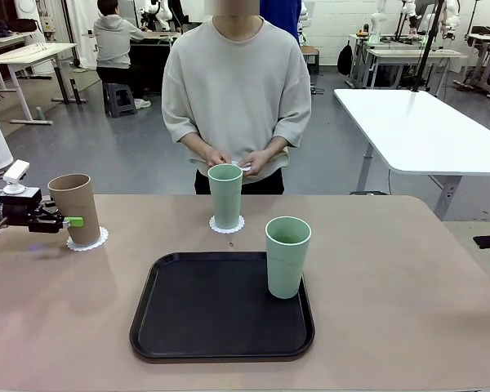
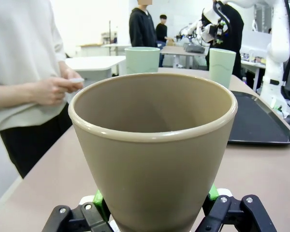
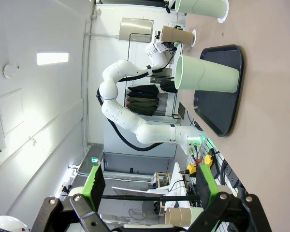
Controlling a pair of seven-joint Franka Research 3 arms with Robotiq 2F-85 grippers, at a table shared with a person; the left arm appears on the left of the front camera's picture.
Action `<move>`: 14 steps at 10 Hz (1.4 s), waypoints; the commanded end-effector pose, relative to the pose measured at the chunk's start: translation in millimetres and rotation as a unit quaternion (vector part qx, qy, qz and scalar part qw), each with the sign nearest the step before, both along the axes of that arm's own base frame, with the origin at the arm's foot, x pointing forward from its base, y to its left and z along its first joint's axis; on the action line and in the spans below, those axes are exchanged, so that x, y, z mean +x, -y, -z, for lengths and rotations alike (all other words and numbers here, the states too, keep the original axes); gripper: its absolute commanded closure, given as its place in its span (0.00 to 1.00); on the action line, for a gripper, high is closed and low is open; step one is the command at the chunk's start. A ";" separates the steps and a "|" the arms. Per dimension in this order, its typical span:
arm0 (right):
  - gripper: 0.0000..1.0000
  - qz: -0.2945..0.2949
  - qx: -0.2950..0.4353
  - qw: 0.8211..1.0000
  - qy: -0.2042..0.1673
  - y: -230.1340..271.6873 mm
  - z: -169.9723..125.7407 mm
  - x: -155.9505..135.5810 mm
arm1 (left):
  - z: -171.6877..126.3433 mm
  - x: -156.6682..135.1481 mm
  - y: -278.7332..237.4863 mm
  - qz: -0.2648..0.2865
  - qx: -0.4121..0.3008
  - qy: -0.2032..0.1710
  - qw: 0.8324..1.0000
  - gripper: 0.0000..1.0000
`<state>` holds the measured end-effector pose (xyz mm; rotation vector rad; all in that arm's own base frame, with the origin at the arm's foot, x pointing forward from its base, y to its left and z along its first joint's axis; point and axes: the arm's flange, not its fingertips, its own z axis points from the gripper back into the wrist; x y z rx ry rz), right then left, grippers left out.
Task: Place coasters on the table and set cups on them.
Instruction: Take one Reusable plastic cup from the Flat Tray and place it on a coaster set by the human.
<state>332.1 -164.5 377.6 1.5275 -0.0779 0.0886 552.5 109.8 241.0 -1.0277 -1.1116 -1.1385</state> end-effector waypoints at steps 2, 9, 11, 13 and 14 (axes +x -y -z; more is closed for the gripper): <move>0.00 0.000 0.006 1.000 0.003 -0.1 -1.8 0.3 | 1.4 1.1 -4.2 0.014 -0.001 -0.001 1.000 0.15; 0.00 0.000 0.006 1.000 0.003 -0.1 -1.8 0.3 | 6.9 3.0 -4.6 0.018 0.006 -0.016 1.000 0.00; 0.00 0.000 0.006 1.000 0.003 -0.1 -1.8 0.3 | 6.4 3.2 -6.4 0.025 0.008 -0.017 1.000 0.00; 0.00 0.000 0.006 1.000 0.003 -0.1 -1.8 0.3 | 7.5 4.3 -7.5 0.032 0.017 -0.019 0.999 0.00; 0.00 0.000 0.006 1.000 0.003 -0.1 -1.8 0.3 | 8.5 4.3 -7.9 0.034 0.022 -0.020 0.999 0.00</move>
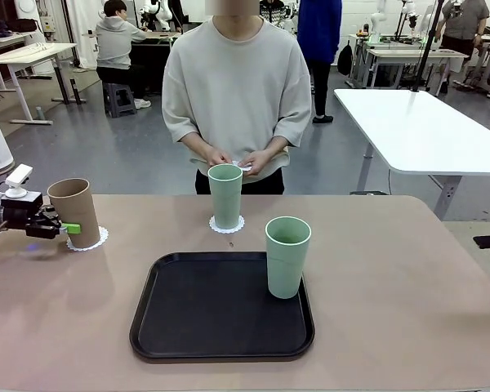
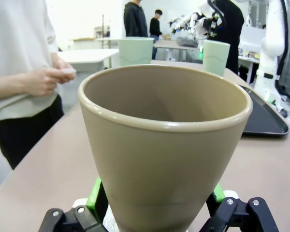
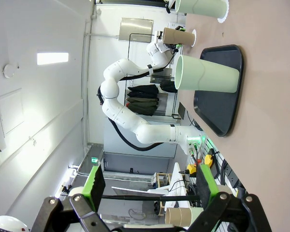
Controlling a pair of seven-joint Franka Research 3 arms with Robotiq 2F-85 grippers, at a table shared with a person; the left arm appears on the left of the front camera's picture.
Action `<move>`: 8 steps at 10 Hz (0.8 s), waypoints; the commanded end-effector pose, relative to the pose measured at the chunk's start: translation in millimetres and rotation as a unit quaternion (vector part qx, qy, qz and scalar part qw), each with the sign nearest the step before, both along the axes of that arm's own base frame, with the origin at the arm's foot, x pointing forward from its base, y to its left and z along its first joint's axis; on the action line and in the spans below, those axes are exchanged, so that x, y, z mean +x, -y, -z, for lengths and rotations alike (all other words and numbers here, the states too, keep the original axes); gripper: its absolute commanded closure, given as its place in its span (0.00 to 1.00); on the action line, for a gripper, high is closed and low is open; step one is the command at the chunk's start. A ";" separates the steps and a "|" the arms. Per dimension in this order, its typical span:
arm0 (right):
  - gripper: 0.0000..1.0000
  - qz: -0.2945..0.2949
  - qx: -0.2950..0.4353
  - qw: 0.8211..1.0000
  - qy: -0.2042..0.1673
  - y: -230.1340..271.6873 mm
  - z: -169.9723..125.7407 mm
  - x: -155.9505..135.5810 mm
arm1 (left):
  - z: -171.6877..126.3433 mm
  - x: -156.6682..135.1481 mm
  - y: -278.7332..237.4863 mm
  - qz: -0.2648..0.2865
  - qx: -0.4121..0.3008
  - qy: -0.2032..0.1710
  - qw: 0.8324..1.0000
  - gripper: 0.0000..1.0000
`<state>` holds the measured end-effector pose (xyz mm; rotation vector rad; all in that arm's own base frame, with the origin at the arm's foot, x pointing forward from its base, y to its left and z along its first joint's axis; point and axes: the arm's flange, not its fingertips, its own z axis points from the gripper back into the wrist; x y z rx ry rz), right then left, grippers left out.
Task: Place coasters on the table and set cups on them.
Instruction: Take one Reusable plastic cup from the Flat Tray and place it on a coaster set by the human.
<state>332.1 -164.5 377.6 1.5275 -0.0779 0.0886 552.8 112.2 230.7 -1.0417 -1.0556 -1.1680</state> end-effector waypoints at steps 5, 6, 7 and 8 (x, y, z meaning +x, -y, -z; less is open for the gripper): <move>0.00 0.000 0.006 1.000 0.003 -0.1 -1.8 0.3 | 1.7 4.5 -11.3 0.020 0.031 -0.003 0.999 0.00; 0.00 0.000 0.006 1.000 0.003 -0.1 -1.8 0.3 | 1.1 6.1 -12.7 0.020 0.036 -0.003 0.999 0.00; 0.00 0.000 0.006 1.000 0.003 -0.1 -1.8 0.3 | 0.6 5.6 -13.7 0.021 0.046 0.000 0.999 0.00; 0.00 0.000 0.006 1.000 0.003 -0.1 -1.8 0.3 | 1.3 4.7 -14.8 0.022 0.056 0.002 0.998 0.00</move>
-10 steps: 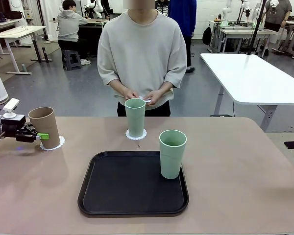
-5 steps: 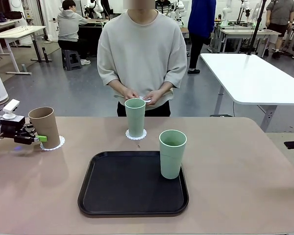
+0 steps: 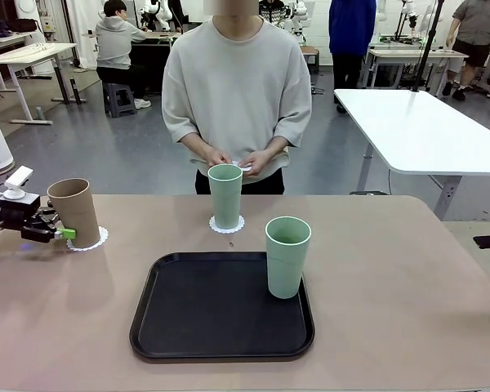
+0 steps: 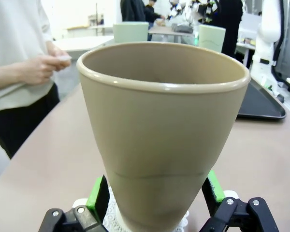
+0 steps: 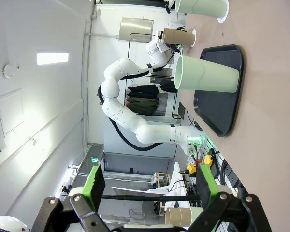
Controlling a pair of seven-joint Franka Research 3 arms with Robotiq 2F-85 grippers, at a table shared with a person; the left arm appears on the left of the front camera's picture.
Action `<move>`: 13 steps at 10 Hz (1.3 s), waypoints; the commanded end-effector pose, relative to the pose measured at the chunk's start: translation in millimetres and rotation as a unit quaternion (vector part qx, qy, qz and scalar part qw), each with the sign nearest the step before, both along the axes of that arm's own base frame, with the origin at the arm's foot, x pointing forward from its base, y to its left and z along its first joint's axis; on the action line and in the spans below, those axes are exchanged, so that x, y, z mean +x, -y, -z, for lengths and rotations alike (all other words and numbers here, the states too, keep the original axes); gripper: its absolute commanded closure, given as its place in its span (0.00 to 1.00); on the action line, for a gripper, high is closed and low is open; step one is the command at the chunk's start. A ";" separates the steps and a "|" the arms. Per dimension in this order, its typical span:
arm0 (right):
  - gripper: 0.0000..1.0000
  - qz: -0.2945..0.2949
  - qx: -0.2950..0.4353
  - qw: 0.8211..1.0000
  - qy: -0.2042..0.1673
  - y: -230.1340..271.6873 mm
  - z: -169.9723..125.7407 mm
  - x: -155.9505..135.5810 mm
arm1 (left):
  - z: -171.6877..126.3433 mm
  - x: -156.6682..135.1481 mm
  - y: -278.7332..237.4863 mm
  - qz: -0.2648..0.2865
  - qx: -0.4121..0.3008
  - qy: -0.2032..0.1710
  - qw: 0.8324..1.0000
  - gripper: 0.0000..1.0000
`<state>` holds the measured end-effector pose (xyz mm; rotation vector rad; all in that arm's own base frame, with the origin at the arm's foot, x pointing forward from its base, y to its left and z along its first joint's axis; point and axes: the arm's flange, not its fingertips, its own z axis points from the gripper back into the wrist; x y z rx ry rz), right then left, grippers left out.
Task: Place coasters on the table and set cups on them.
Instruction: Take one Reusable plastic cup from the Flat Tray and place it on a coaster set by the human.
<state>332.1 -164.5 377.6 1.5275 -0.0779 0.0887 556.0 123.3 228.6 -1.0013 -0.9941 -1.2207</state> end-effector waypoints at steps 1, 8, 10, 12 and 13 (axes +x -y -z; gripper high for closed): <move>0.00 0.000 0.006 1.000 0.003 -0.1 -1.8 0.3 | -2.1 2.9 -5.5 0.007 0.026 0.008 1.000 0.00; 0.00 0.000 0.006 1.000 0.003 -0.1 -1.8 0.3 | -18.7 -4.1 -34.6 -0.010 0.098 0.006 0.995 0.00; 0.00 0.000 0.006 1.000 0.003 -0.1 -1.8 0.3 | -44.0 -15.4 -51.3 -0.025 0.153 0.005 0.988 0.00; 0.00 0.000 0.006 1.000 0.003 -0.1 -1.8 0.3 | -87.6 -40.5 -49.4 -0.024 0.236 0.023 0.971 0.00; 0.00 0.000 0.006 1.000 0.003 -0.1 -1.8 0.3 | -115.2 -49.9 -40.8 -0.027 0.284 0.043 0.958 0.00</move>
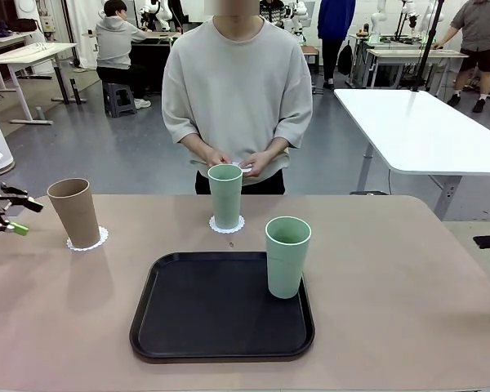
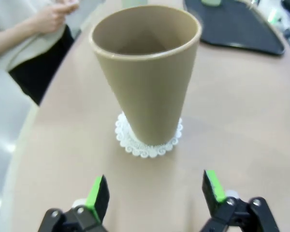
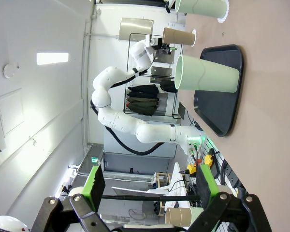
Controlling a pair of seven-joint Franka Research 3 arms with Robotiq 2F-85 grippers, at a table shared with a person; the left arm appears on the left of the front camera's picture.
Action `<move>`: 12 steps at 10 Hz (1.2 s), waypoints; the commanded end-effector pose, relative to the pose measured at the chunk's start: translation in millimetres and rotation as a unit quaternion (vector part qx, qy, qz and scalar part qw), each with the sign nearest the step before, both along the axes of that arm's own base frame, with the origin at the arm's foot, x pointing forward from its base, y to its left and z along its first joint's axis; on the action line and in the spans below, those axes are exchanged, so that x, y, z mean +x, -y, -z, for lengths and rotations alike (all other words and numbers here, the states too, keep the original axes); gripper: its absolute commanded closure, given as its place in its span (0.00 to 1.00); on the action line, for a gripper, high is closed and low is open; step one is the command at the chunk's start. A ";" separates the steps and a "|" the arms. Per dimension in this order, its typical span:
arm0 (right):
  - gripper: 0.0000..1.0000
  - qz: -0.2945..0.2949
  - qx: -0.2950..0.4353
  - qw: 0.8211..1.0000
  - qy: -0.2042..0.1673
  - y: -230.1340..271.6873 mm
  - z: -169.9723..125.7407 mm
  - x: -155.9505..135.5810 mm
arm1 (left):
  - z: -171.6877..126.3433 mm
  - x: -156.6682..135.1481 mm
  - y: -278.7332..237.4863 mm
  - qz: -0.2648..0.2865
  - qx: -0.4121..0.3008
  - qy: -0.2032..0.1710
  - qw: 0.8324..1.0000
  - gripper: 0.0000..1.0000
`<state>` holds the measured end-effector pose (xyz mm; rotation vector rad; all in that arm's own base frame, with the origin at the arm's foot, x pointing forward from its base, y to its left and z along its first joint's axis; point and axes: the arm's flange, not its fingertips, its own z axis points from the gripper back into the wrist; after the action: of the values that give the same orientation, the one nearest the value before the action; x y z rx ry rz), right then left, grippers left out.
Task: Place coasters on the table and set cups on them.
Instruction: Take one Reusable plastic cup from the Flat Tray and place it on a coaster set by the human.
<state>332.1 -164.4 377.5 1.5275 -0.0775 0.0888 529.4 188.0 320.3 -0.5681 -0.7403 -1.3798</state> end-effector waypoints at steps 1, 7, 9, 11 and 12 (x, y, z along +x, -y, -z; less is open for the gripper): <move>0.00 0.000 0.006 1.000 0.003 0.0 -1.9 0.2 | -47.1 -27.8 37.1 -0.005 0.084 0.018 0.996 0.00; 0.00 0.000 0.006 1.000 0.003 0.0 -1.9 0.2 | -148.2 -75.7 140.0 -0.082 0.228 0.068 0.968 0.00; 0.00 0.000 0.006 1.000 0.003 0.0 -1.9 0.2 | -178.1 -91.2 137.0 -0.125 0.256 0.062 0.957 0.00; 0.00 0.000 0.006 1.000 0.003 0.0 -1.9 0.2 | -197.0 -109.0 129.9 -0.147 0.286 -0.002 0.947 0.00; 0.00 0.000 0.006 1.000 0.003 0.0 -1.9 0.2 | -203.9 -116.3 126.3 -0.135 0.295 -0.028 0.946 0.00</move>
<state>332.3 -164.2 377.6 1.5276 -0.0768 0.0896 421.3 64.3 514.5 0.0234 -0.3906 -1.2446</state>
